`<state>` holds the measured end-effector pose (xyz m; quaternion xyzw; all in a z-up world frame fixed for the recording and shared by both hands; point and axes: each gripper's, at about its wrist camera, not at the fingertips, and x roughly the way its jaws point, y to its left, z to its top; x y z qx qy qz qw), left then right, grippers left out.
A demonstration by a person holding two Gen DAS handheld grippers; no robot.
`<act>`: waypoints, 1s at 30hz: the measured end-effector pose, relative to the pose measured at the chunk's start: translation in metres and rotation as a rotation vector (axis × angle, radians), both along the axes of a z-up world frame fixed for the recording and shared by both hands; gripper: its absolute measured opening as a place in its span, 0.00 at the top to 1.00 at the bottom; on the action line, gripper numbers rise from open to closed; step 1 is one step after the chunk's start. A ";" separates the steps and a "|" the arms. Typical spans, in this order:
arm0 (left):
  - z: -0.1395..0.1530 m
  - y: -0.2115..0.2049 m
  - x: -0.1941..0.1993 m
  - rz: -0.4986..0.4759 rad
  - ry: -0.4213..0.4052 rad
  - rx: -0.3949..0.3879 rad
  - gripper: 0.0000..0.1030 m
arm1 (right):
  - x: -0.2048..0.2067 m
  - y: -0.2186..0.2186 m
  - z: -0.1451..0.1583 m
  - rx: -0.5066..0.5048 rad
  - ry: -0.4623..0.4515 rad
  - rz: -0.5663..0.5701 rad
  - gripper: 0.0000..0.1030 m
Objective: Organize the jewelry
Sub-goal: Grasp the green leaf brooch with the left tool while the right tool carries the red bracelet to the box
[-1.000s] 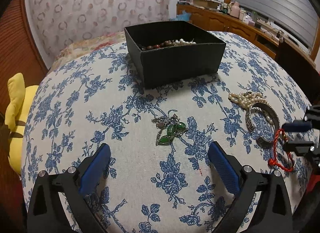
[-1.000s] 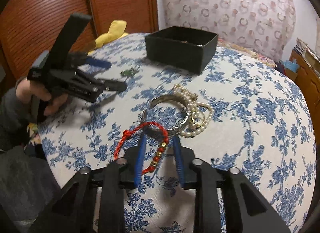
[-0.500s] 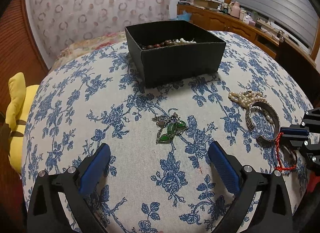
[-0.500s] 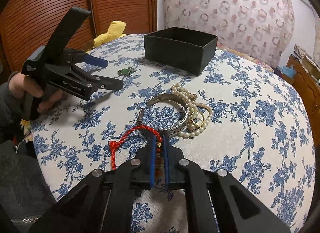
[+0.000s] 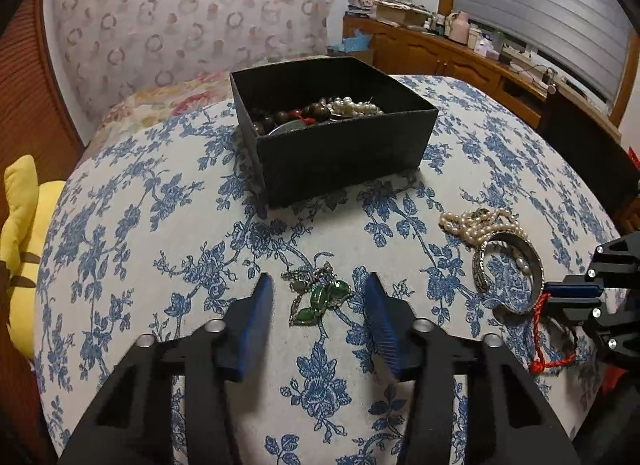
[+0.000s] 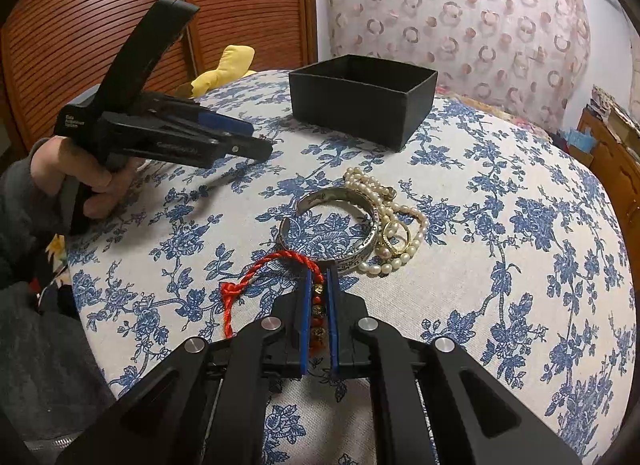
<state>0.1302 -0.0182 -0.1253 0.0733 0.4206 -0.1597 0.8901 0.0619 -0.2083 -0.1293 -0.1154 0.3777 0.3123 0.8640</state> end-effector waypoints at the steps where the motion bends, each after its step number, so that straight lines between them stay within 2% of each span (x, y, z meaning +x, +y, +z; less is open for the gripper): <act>1: 0.000 -0.001 0.000 0.000 -0.001 0.004 0.64 | 0.000 0.000 0.000 0.000 0.000 0.000 0.91; 2: 0.000 0.000 0.000 -0.001 -0.003 0.003 0.76 | 0.000 0.000 0.000 0.001 0.000 0.000 0.91; 5: 0.001 0.002 -0.004 -0.015 -0.002 -0.017 0.85 | 0.000 0.000 0.000 0.000 -0.001 0.000 0.91; 11: 0.008 0.012 -0.022 0.010 -0.028 -0.072 0.86 | 0.000 0.000 0.000 0.001 0.000 0.002 0.91; 19: 0.034 0.027 -0.039 0.051 -0.093 -0.125 0.86 | -0.001 -0.001 0.002 0.014 0.005 0.003 0.92; 24: 0.048 0.029 -0.044 0.057 -0.125 -0.140 0.86 | -0.004 -0.003 0.013 0.033 -0.030 0.003 0.92; 30: 0.056 0.026 -0.040 0.054 -0.145 -0.164 0.86 | 0.004 -0.003 0.041 0.053 -0.083 0.022 0.92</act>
